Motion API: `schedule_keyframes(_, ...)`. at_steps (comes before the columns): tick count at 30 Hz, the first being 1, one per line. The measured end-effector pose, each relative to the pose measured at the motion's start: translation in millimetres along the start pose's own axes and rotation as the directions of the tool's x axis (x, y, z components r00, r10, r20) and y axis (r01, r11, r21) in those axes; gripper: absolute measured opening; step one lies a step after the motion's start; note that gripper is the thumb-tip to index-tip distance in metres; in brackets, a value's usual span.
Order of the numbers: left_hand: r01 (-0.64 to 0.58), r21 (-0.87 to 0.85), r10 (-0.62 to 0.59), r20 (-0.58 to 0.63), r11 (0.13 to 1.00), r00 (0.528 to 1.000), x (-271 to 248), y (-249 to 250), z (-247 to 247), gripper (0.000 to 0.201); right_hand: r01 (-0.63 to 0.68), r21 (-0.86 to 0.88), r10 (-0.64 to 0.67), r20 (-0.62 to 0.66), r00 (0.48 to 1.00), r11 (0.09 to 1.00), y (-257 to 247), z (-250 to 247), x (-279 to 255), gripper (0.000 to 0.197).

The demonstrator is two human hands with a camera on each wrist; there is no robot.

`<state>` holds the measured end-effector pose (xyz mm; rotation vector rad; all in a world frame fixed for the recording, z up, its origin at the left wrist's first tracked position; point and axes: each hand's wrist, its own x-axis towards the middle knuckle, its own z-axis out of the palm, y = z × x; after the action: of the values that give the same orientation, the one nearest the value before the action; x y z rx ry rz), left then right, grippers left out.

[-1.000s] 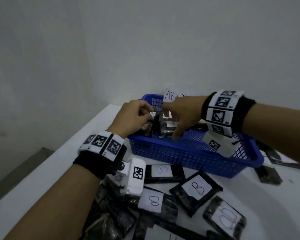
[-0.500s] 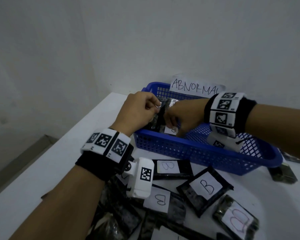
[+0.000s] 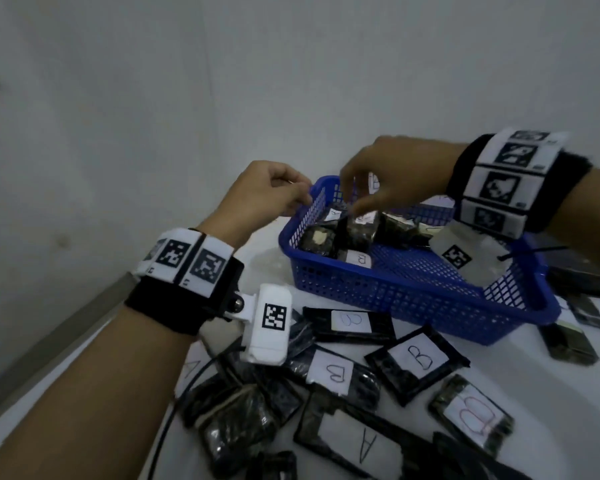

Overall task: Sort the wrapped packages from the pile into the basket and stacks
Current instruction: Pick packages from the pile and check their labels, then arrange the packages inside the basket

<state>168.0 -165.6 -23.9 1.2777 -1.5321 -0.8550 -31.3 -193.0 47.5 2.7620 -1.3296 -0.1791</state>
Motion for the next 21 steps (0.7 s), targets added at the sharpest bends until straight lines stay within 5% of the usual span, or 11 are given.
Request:
schedule_keyframes(4, -0.013, 0.013, 0.014, -0.063, 1.000, 0.998, -38.0, 11.3, -33.6, 0.012, 0.041, 0.125, -0.034, -0.061, 0.998, 0.991, -56.7, -4.5, -26.0, 0.028)
schedule_keyframes(9, 0.004, 0.022, -0.002, -0.092, 1.000, 0.996, -80.6, 2.4, -53.0, 0.013, 0.014, -0.016, -0.011, 0.144, 0.989, 1.000, -120.4, 47.2, -34.2, 0.054)
schedule_keyframes(12, 0.009, -0.031, -0.012, -0.105, 0.999, 0.994, -96.2, -5.1, -54.3, 0.014, -0.057, -0.039, 0.062, 0.143, 0.988, 0.998, -134.2, 76.2, -31.9, 0.064)
schedule_keyframes(17, 0.023, -0.081, -0.030, -0.080, 0.996, 0.996, -104.6, -10.5, -44.0, 0.014, -0.168, 0.318, 0.142, 0.105, 0.984, 0.933, -131.7, 95.1, -34.0, 0.063)
schedule_keyframes(21, 0.001, -0.016, -0.003, -0.079, 1.000, 0.997, -102.0, -11.3, -32.4, 0.018, -0.105, 0.632, 0.215, -0.101, 0.971, 0.768, -111.7, 82.3, -59.5, 0.038)
